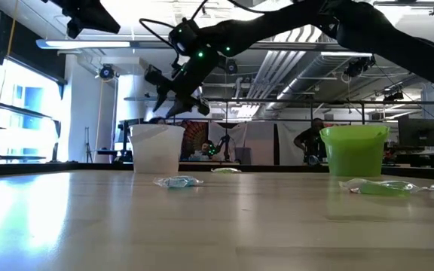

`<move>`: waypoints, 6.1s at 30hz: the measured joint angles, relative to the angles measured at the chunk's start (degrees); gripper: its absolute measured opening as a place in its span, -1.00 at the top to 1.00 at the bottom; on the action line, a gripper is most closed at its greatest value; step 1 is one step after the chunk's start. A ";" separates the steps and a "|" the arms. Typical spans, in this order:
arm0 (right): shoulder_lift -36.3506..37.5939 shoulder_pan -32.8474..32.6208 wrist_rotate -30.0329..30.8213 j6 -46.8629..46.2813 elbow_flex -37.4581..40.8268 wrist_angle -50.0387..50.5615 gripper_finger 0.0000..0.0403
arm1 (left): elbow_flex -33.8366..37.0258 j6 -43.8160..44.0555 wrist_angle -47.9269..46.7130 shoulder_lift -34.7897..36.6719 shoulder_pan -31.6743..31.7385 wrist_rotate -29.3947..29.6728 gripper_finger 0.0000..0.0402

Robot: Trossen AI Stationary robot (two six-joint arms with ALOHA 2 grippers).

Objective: Sort candy by brand, put in halloween buckets
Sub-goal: Put the green gummy into the white bucket, then put the blue gummy into the white bucket

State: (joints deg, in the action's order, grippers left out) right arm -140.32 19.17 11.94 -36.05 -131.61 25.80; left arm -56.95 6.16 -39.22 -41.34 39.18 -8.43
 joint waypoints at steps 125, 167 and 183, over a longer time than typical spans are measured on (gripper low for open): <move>82.96 -20.73 1.60 10.47 93.85 -7.80 1.00 | -6.55 46.61 17.45 -62.55 -43.32 13.64 0.98; 82.96 -18.07 11.65 11.04 93.83 -7.63 1.00 | -20.33 18.51 -6.68 -46.25 -2.16 15.01 1.00; 82.96 -16.52 11.66 12.09 93.83 -7.65 1.00 | -20.27 10.96 -9.46 -52.71 1.36 11.37 1.00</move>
State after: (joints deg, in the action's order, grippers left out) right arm -57.36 2.66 23.60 -23.96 -37.78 18.15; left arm -77.22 17.13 -48.68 -94.05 40.53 2.94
